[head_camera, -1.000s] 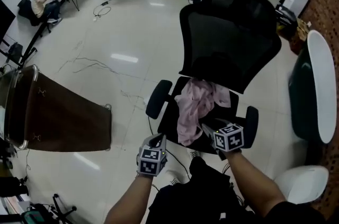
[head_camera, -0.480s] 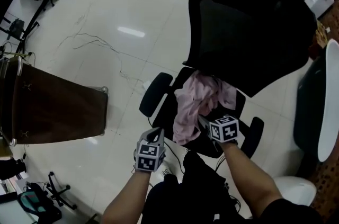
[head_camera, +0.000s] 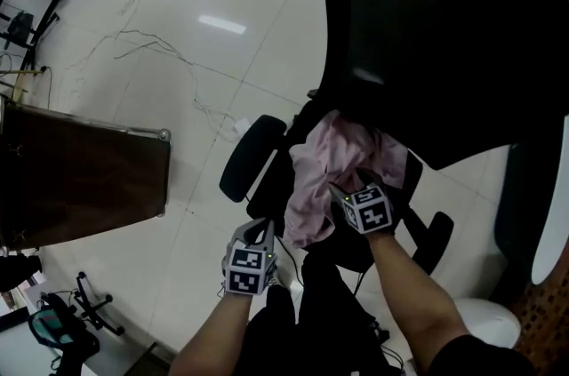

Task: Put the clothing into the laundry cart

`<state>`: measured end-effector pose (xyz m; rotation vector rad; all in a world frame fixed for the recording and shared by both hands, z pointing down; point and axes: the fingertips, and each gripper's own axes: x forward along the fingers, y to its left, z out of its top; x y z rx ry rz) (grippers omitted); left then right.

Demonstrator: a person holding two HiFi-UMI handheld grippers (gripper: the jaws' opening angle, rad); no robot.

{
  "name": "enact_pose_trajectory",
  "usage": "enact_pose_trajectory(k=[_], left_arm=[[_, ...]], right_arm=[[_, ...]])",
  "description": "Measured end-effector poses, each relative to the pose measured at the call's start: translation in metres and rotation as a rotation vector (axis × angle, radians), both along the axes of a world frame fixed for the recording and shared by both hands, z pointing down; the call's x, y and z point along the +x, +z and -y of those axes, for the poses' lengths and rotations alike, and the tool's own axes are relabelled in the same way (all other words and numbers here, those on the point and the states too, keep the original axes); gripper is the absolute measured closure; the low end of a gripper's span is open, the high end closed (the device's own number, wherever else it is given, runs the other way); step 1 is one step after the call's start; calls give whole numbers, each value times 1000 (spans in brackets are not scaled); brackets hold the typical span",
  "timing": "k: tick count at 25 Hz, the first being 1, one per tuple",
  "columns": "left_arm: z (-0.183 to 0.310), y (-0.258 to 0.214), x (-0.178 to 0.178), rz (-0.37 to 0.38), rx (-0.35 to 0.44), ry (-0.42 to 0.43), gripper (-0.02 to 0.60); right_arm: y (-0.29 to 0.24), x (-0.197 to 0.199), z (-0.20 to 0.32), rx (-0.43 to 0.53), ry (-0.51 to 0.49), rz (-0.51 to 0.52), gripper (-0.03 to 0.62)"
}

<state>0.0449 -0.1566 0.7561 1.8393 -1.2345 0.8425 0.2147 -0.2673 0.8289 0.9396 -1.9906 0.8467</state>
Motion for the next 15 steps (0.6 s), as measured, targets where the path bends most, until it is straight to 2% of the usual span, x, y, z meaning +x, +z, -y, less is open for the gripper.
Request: enact_pose_trajectory(k=[4, 7, 15], left_arm=[[7, 23, -3, -2, -28, -27, 581], [13, 39, -2, -4, -44, -34, 581], [28, 74, 0, -21, -59, -65, 581]], right_arm=[[27, -2, 14, -30, 29, -4, 225], [50, -4, 21, -64, 44, -5, 161], [92, -17, 36, -82, 29, -17, 152]])
